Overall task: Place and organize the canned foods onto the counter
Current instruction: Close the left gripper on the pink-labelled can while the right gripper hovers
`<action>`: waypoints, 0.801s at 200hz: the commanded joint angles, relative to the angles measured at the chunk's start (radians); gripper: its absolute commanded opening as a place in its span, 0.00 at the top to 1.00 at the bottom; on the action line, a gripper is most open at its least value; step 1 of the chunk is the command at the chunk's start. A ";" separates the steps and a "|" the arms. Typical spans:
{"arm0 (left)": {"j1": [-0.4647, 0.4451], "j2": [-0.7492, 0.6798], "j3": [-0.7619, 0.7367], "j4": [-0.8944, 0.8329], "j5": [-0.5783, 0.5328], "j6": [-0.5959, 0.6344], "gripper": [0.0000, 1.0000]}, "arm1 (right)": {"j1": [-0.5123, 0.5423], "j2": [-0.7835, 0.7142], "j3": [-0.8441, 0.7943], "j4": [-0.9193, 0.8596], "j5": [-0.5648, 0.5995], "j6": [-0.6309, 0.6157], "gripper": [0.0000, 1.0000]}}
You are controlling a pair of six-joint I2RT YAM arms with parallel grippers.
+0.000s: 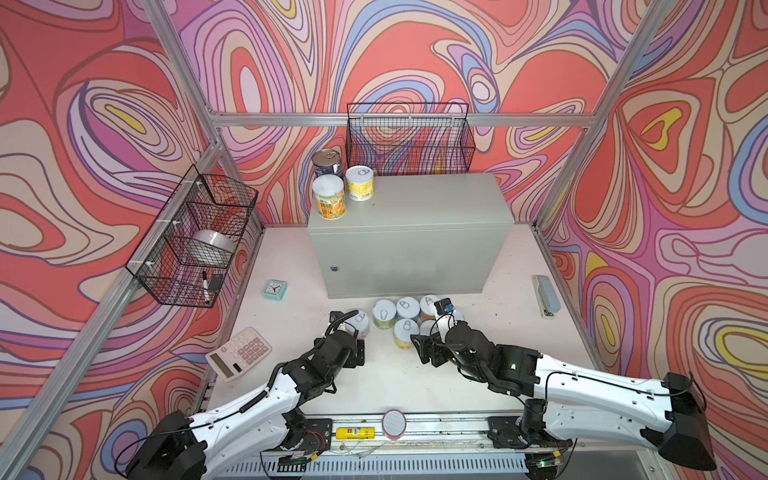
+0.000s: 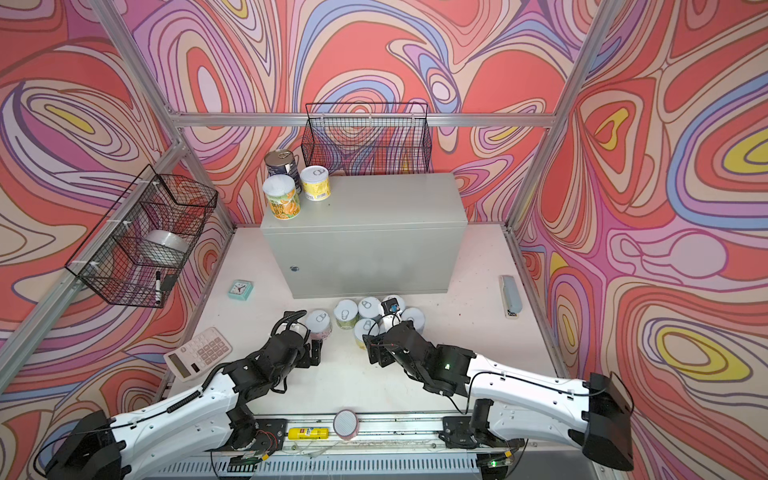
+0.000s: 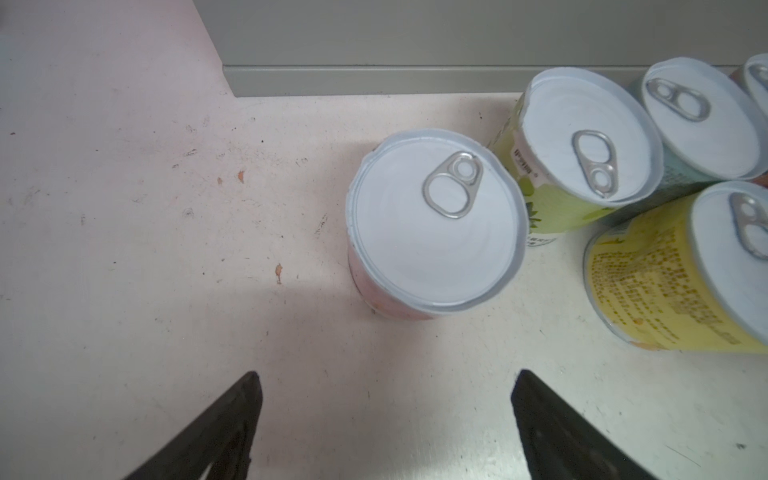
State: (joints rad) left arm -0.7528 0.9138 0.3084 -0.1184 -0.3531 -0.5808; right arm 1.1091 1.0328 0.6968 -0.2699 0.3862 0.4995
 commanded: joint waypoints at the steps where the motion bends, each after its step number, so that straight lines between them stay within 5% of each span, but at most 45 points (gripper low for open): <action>1: -0.003 0.022 0.010 0.065 -0.027 -0.013 0.04 | 0.007 -0.016 -0.014 -0.003 0.022 -0.006 0.10; 160: 0.066 0.508 0.143 0.378 0.036 0.029 0.02 | 0.008 -0.049 -0.023 -0.040 0.068 -0.015 0.09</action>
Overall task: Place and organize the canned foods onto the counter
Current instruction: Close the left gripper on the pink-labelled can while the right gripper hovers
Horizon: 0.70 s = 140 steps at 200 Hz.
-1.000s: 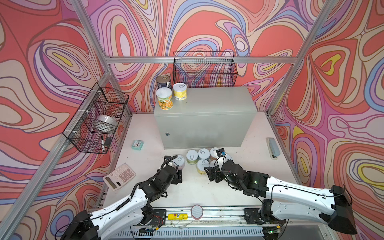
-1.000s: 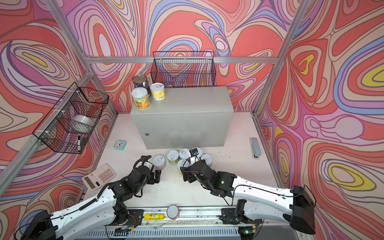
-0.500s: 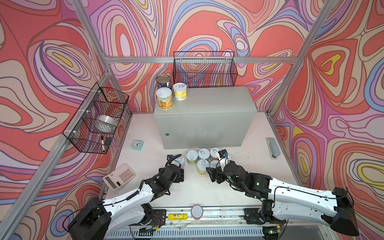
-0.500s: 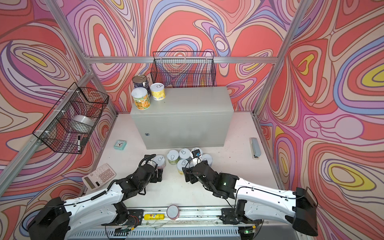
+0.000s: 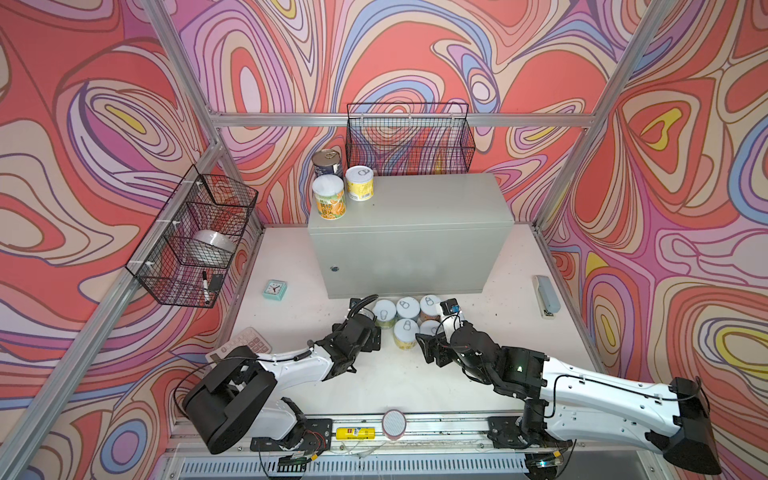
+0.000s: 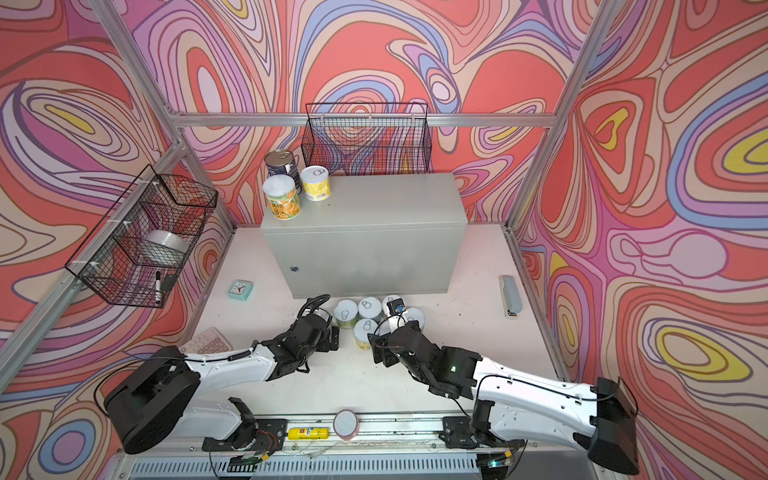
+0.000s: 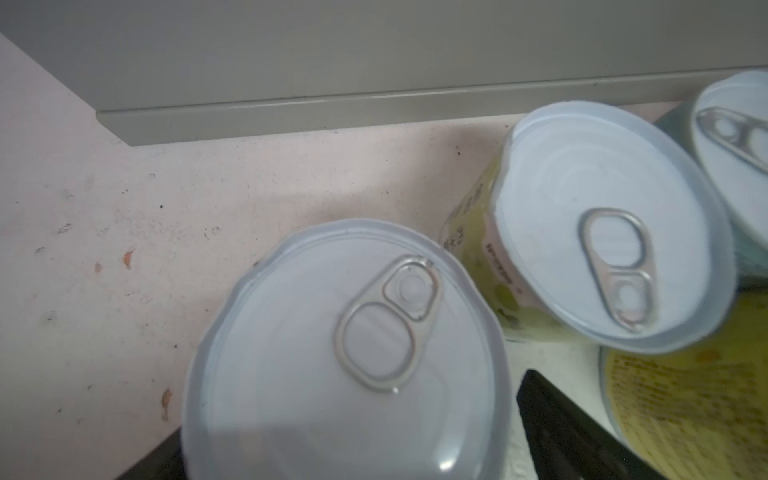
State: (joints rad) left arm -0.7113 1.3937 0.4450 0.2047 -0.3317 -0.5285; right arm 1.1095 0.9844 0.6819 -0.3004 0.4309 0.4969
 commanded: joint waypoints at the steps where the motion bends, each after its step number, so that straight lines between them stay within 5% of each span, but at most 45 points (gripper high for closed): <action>1: 0.025 0.029 0.006 0.055 0.013 -0.023 0.02 | 0.007 0.000 -0.008 -0.010 0.023 -0.012 0.09; 94: 0.059 0.053 0.005 0.079 -0.007 -0.006 0.07 | 0.007 0.028 -0.006 -0.006 0.022 -0.025 0.09; 140: 0.061 0.059 -0.003 0.084 -0.004 -0.007 0.19 | 0.007 0.023 -0.014 -0.008 0.032 -0.024 0.09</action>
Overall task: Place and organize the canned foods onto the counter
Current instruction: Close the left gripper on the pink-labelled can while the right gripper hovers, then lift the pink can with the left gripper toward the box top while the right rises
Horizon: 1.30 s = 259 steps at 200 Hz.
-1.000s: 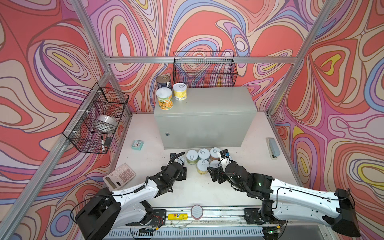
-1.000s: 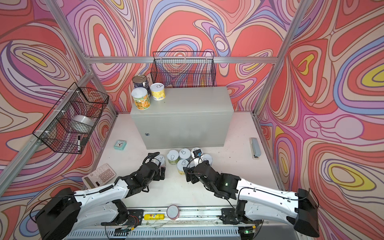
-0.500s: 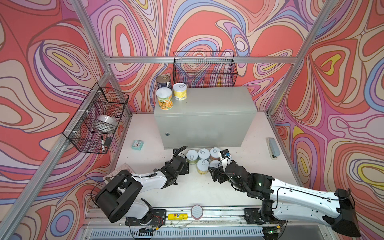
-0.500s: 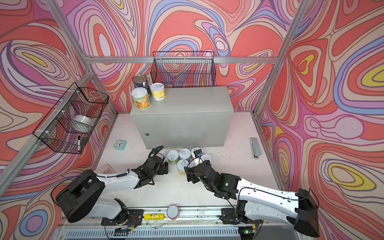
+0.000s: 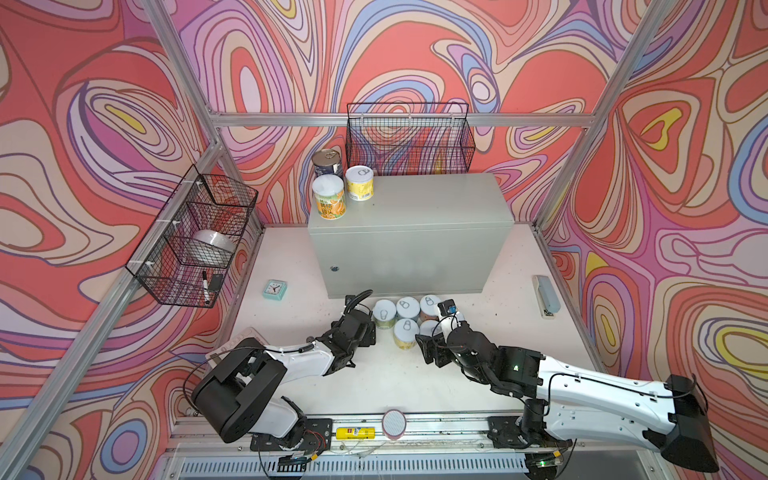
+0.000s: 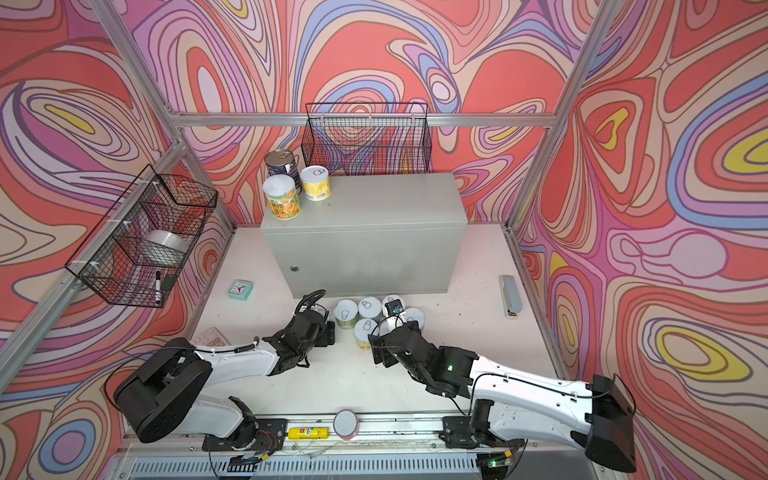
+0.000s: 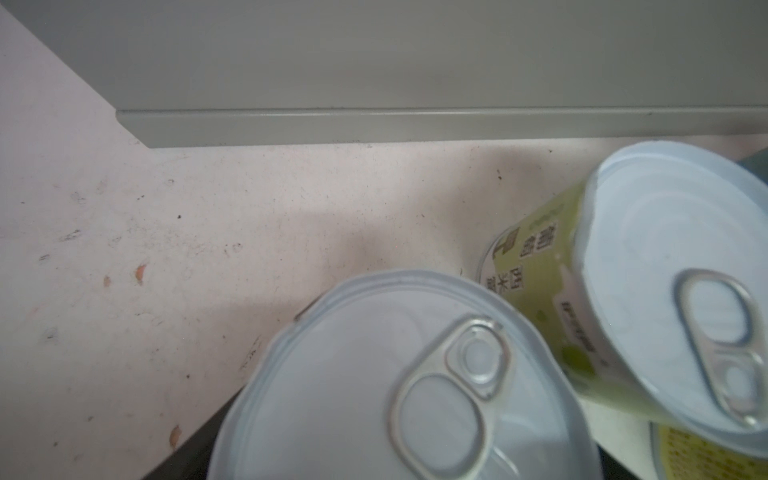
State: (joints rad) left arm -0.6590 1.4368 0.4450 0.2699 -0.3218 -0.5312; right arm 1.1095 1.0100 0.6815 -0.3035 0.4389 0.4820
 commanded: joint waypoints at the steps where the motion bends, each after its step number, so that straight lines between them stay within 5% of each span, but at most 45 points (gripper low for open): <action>1: 0.009 0.016 -0.003 0.018 -0.014 -0.004 0.19 | 0.007 -0.003 -0.014 -0.005 0.024 -0.010 0.09; 38: 0.009 -0.004 -0.008 0.004 -0.016 -0.002 0.45 | 0.007 -0.006 -0.008 -0.006 0.026 -0.013 0.09; 72: 0.009 -0.068 -0.024 -0.032 -0.017 -0.004 1.00 | 0.007 -0.007 -0.014 0.005 0.026 -0.011 0.09; 124: 0.007 -0.236 -0.053 -0.127 -0.027 0.003 1.00 | 0.006 0.011 -0.017 0.024 0.018 -0.008 0.09; 163: -0.025 -0.481 -0.002 -0.350 -0.010 0.013 1.00 | 0.008 -0.027 -0.023 0.022 0.036 -0.006 0.09; 204: -0.095 -0.620 0.234 -0.682 -0.057 0.016 1.00 | 0.007 -0.104 -0.059 0.034 0.078 0.023 0.09; 259: -0.122 -0.526 0.585 -0.857 -0.087 0.089 1.00 | 0.007 -0.091 0.016 -0.018 0.113 0.000 0.09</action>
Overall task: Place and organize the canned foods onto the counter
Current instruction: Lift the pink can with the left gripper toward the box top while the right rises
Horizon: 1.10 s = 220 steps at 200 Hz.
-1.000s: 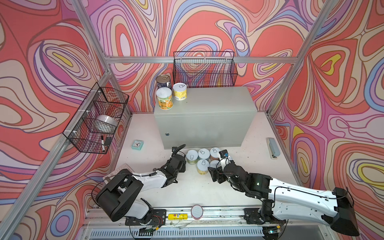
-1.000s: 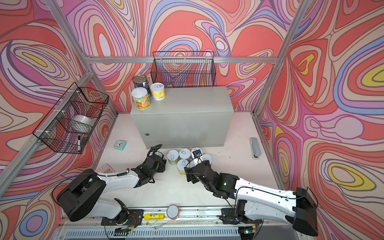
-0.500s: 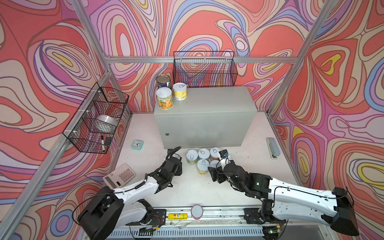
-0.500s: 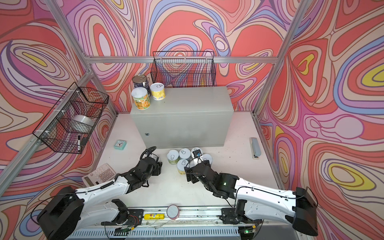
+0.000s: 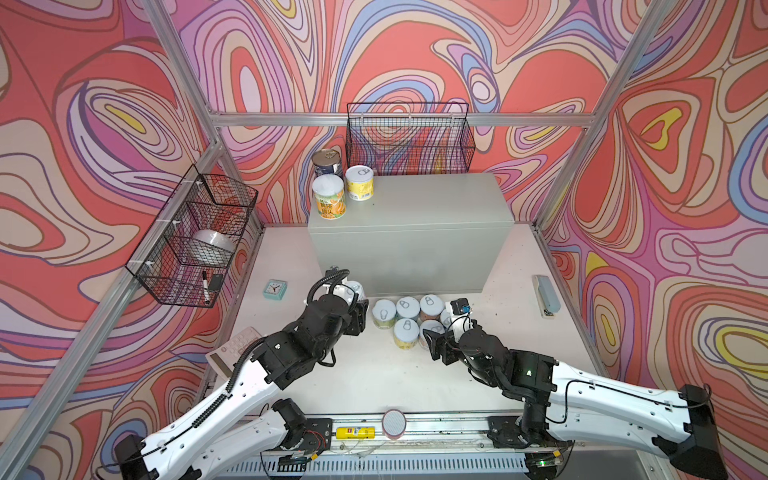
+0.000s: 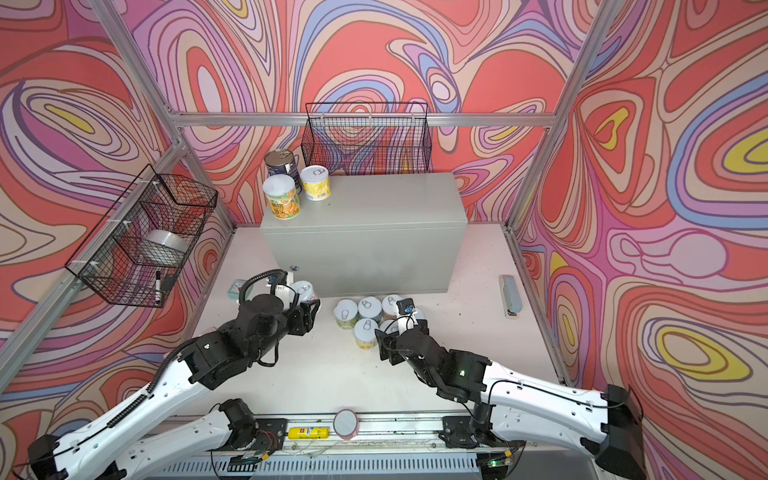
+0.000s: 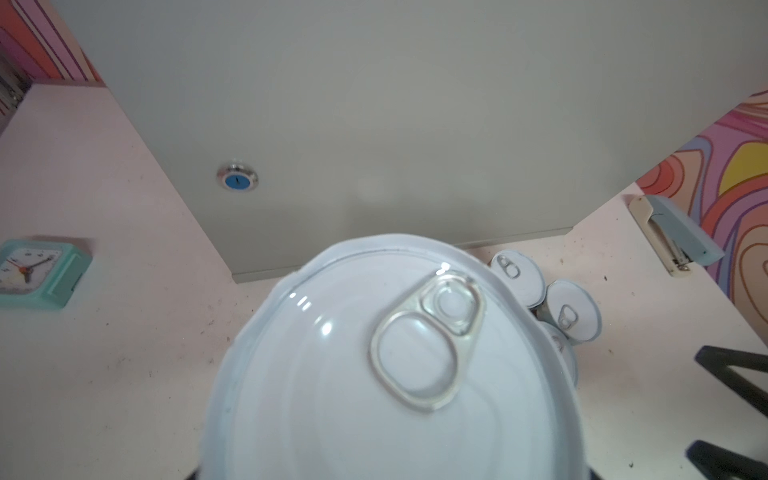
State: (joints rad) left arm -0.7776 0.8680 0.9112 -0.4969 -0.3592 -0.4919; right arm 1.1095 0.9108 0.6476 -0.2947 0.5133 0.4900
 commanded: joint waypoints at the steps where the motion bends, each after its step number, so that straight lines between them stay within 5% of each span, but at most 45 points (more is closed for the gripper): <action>1: -0.003 0.046 0.124 -0.091 -0.050 0.053 1.00 | 0.007 0.007 0.051 -0.028 0.039 -0.007 0.09; 119: 0.050 0.434 0.777 -0.230 -0.026 0.240 1.00 | -0.020 0.224 0.557 -0.205 0.188 -0.146 0.09; 168: 0.093 0.603 0.978 -0.242 -0.009 0.282 1.00 | -0.206 0.245 0.638 -0.204 0.047 -0.147 0.09; 220: 0.156 0.739 1.120 -0.239 0.068 0.279 1.00 | -0.278 0.279 0.707 -0.172 0.016 -0.205 0.09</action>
State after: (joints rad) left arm -0.6437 1.5806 1.9480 -0.7658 -0.3214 -0.2306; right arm 0.8558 1.1713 1.3071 -0.4816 0.5644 0.3248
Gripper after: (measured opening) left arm 0.672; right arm 0.909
